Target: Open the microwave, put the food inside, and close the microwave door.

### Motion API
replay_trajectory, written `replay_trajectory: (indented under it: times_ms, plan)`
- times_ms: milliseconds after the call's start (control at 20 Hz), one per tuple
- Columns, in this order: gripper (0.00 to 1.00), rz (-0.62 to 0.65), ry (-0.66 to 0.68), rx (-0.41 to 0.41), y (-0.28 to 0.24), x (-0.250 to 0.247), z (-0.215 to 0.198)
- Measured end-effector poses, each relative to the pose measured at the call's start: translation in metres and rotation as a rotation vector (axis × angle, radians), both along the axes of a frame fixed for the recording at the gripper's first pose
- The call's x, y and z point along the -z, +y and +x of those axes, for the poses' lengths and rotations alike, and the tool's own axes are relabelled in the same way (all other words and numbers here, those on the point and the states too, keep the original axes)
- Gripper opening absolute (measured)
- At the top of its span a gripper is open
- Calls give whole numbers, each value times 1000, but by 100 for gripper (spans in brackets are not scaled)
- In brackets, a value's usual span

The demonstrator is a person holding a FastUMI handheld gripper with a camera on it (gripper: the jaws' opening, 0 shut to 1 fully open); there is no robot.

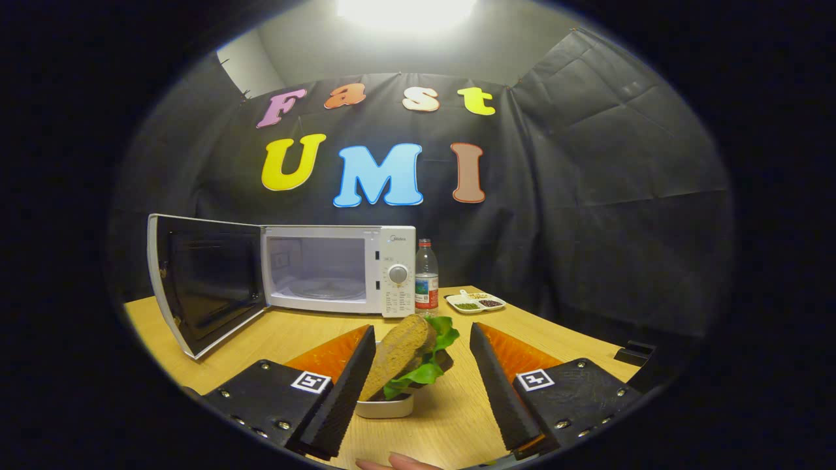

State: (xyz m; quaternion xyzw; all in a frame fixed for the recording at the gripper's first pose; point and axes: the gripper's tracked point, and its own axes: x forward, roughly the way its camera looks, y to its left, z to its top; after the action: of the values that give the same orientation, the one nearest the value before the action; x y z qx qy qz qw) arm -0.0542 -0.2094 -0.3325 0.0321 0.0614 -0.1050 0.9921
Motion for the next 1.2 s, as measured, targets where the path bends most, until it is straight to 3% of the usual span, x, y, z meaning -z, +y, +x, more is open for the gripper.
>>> replay_trajectory:
  times_ms: [350,450,500,550,600,700,950,1200]
  plan:
    - [88,232,107,-92,2,50,27]
    - [65,337,110,-147,14,48,30]
    - [46,379,106,-170,16,46,33]
    - [46,426,104,-180,18,47,34]
    - [30,467,103,-171,17,46,34]
    - [21,480,102,-177,16,42,35]
    - [21,402,60,-163,23,8,31]
    - [21,384,24,-235,63,-34,52]
